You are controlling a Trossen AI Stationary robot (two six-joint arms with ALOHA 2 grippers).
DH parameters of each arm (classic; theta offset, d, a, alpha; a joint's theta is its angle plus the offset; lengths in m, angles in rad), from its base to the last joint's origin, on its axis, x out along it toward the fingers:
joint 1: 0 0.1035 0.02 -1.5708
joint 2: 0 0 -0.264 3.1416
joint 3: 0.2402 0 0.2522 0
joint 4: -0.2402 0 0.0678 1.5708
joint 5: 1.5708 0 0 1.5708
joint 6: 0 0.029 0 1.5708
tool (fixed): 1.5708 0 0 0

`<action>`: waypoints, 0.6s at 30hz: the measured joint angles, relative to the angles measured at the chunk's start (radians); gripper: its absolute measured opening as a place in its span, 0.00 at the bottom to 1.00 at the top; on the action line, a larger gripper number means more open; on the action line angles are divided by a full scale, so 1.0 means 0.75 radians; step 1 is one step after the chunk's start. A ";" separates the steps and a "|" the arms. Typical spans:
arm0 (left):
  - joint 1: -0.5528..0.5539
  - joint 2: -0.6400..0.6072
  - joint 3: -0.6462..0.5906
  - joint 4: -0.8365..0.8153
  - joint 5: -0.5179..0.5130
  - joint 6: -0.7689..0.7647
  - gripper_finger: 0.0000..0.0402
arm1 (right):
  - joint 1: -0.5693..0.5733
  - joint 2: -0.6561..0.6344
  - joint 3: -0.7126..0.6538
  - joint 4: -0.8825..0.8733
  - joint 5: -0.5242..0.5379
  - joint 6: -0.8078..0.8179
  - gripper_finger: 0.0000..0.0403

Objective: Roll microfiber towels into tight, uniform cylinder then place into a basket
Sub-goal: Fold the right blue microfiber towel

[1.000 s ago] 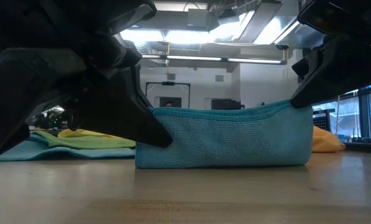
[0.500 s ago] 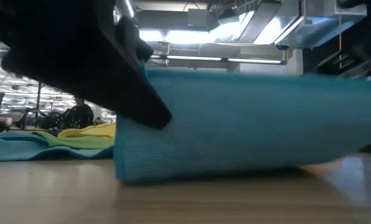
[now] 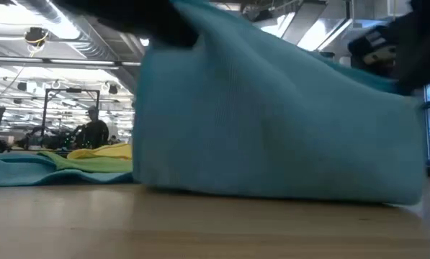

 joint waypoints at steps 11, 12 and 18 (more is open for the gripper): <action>0.140 -0.061 0.000 -0.323 -0.024 -0.050 0.00 | -0.166 -0.045 0.022 -0.194 0.296 0.059 0.02; 0.155 -0.060 0.000 -0.349 -0.024 -0.059 0.00 | -0.189 -0.045 0.010 -0.193 0.296 0.068 0.02; 0.257 -0.058 0.000 -0.425 -0.030 -0.069 0.00 | -0.312 -0.045 -0.066 -0.185 0.297 0.133 0.02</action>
